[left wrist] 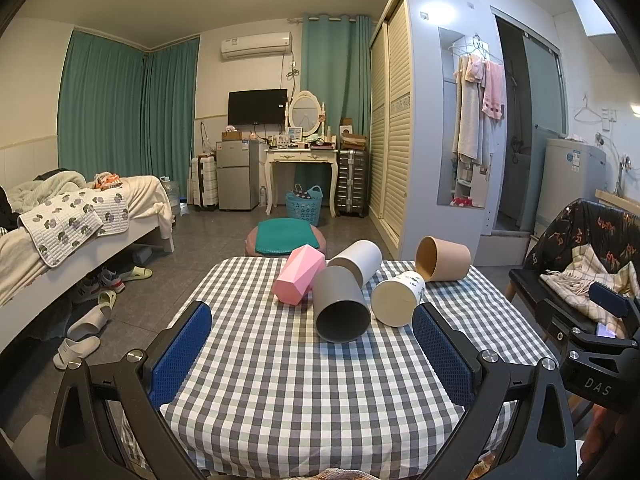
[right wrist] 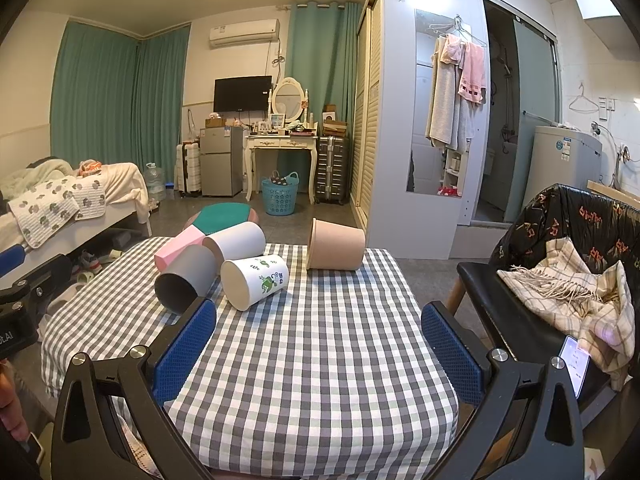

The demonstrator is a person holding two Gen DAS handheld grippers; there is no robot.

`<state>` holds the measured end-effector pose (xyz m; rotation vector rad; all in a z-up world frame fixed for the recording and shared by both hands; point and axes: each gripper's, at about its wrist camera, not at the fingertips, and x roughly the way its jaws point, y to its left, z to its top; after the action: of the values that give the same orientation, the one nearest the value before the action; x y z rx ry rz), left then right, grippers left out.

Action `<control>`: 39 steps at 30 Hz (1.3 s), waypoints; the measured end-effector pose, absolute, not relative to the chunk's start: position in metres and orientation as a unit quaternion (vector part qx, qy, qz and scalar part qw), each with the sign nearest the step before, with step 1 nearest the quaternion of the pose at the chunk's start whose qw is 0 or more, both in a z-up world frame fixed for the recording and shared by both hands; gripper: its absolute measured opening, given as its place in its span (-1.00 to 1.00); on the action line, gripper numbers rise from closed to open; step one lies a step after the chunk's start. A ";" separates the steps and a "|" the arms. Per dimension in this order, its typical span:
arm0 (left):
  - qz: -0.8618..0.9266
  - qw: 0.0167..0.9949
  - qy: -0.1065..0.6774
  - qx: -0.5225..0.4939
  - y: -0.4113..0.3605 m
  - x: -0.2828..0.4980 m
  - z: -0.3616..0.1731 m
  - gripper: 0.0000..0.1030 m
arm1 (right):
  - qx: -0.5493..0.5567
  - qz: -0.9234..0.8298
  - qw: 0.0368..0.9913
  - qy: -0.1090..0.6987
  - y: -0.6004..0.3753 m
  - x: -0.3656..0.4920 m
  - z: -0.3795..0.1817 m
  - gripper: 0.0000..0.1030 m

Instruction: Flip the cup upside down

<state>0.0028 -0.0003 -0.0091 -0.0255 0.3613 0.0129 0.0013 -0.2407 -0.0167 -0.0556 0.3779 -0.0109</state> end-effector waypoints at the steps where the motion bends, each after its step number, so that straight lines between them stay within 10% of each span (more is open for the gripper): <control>1: 0.006 0.984 0.180 -0.013 0.000 0.003 -0.009 1.00 | -0.028 -0.006 0.982 0.188 -0.241 0.001 -0.017 0.99; 39: -0.009 0.941 0.339 -0.006 -0.026 0.179 -0.067 0.97 | -0.006 0.001 0.964 0.267 -0.269 0.136 -0.038 0.99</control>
<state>0.1792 -0.0262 -0.0669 -0.0116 0.6914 -0.0174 0.1361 -0.2692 -0.0380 -0.0113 0.5397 0.0020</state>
